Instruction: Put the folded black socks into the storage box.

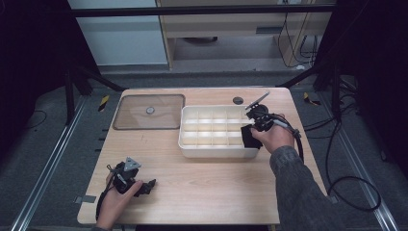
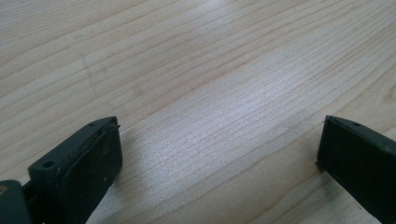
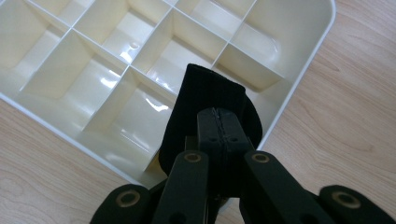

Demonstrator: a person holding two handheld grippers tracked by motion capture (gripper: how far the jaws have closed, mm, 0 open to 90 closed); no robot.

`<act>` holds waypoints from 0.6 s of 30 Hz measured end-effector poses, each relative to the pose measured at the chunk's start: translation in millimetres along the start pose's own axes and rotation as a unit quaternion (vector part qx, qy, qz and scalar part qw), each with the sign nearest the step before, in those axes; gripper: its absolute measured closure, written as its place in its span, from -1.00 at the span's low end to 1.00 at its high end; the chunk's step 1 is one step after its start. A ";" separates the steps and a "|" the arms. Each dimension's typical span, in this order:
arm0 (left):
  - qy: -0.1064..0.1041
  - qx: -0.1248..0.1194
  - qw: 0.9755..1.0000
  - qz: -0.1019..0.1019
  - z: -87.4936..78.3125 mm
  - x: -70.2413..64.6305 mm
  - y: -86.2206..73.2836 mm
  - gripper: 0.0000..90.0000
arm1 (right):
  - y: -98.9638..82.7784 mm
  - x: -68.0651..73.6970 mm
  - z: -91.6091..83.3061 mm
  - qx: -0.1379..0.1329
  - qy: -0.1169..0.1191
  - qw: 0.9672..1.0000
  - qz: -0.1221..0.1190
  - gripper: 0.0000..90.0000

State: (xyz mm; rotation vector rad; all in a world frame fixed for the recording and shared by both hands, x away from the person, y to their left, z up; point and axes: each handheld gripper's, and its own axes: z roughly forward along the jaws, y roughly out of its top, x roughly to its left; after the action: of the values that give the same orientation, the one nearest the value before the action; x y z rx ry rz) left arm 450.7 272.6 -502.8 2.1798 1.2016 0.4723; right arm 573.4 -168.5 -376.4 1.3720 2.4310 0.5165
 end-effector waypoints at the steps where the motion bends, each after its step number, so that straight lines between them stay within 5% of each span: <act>1: 0.000 0.000 1.000 0.000 0.0 0.0 0.1 -1.00 | -0.2 -0.1 0.1 0.001 0.000 1.000 0.000 1.00; 18: -0.001 0.000 1.000 0.001 0.1 0.2 0.1 -1.00 | 3.6 0.5 4.4 0.008 0.000 1.000 -0.003 1.00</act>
State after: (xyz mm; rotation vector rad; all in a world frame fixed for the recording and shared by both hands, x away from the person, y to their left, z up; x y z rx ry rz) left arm 450.9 272.7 -502.8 2.1819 1.1978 0.4721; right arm 577.7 -165.7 -378.7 1.3701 2.4440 0.4956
